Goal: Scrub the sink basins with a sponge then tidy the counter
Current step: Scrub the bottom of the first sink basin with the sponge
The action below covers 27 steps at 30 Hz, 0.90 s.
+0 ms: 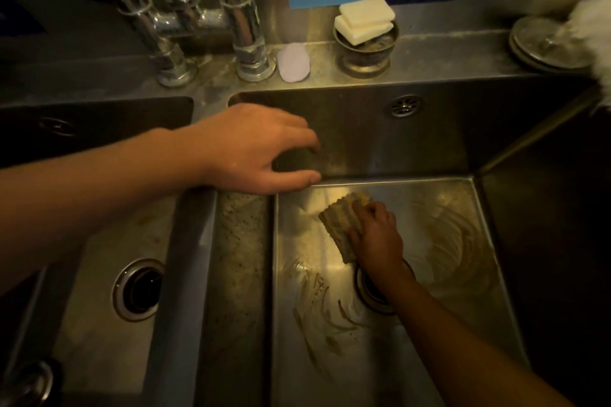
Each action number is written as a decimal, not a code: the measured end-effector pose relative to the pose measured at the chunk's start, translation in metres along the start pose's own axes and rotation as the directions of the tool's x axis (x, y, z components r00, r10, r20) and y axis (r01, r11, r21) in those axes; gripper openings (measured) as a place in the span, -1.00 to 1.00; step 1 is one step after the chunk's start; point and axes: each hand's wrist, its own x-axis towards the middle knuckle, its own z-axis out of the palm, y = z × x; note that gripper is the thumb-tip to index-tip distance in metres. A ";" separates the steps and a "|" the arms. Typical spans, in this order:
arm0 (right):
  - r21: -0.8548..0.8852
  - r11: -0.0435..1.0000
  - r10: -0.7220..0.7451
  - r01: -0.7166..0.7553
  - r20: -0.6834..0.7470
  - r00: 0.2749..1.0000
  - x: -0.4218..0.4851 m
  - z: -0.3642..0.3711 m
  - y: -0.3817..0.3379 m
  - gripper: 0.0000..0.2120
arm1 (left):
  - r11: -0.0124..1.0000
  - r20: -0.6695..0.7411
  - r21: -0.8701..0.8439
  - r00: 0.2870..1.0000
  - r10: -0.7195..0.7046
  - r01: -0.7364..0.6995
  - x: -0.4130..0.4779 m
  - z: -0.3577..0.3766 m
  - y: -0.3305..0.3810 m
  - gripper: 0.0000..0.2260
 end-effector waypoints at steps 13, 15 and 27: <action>0.024 0.995 0.090 -0.092 0.060 0.994 0.003 -0.001 -0.008 -0.48 | 0.971 -0.015 -0.221 0.995 -0.100 0.095 -0.004 -0.005 0.002 -0.56; 0.038 0.995 0.088 -0.090 0.063 0.994 0.003 -0.001 -0.007 -0.48 | 0.969 0.003 -0.227 0.995 -0.097 0.095 -0.003 -0.005 0.001 -0.55; 0.076 0.986 -0.158 0.149 0.136 0.978 -0.003 0.019 -0.044 -0.51 | 0.962 -0.009 -0.256 0.995 -0.097 0.091 -0.003 -0.003 -0.002 -0.54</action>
